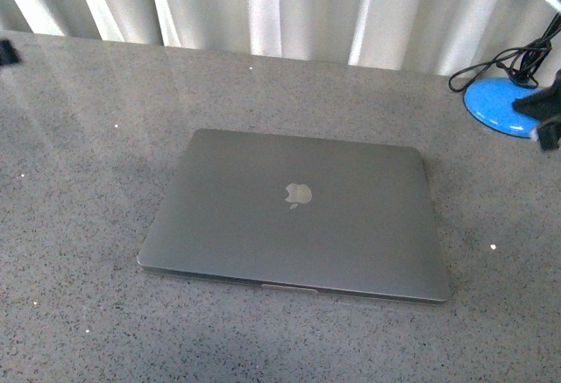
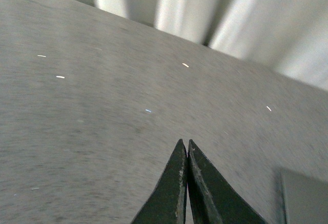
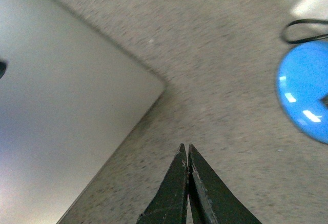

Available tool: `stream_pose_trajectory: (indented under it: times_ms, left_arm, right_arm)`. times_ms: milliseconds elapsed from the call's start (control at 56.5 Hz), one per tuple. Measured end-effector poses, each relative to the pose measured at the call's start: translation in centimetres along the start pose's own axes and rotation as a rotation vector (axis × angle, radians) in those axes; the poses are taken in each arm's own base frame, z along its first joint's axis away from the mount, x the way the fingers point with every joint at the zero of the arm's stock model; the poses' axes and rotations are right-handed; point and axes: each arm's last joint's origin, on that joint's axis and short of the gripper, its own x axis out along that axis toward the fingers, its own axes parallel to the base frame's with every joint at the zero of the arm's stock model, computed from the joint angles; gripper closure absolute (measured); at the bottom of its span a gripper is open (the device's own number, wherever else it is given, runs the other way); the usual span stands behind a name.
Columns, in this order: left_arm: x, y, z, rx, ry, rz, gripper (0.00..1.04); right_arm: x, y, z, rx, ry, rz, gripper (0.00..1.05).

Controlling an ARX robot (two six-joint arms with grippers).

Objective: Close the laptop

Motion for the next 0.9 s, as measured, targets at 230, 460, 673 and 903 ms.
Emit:
stream_pose_trajectory:
  times_ms: [230, 460, 673, 903]
  left_arm:
    - [-5.2, 4.1, 4.3, -0.266, -0.260, 0.455, 0.88]
    - [-5.4, 4.0, 4.3, -0.303, -0.268, 0.446, 0.41]
    - [-5.4, 4.0, 4.3, -0.307, -0.268, 0.446, 0.07]
    - [-5.4, 4.0, 4.3, -0.307, -0.268, 0.446, 0.07]
  right_arm:
    - [-6.0, -2.5, 3.4, 0.117, -0.291, -0.202, 1.04]
    - [-9.1, -1.6, 3.0, 0.121, -0.381, -0.228, 0.63]
    - [-9.0, -1.5, 2.9, 0.125, -0.379, -0.227, 0.17]
    - [-9.0, -1.6, 2.9, 0.129, -0.379, -0.227, 0.10]
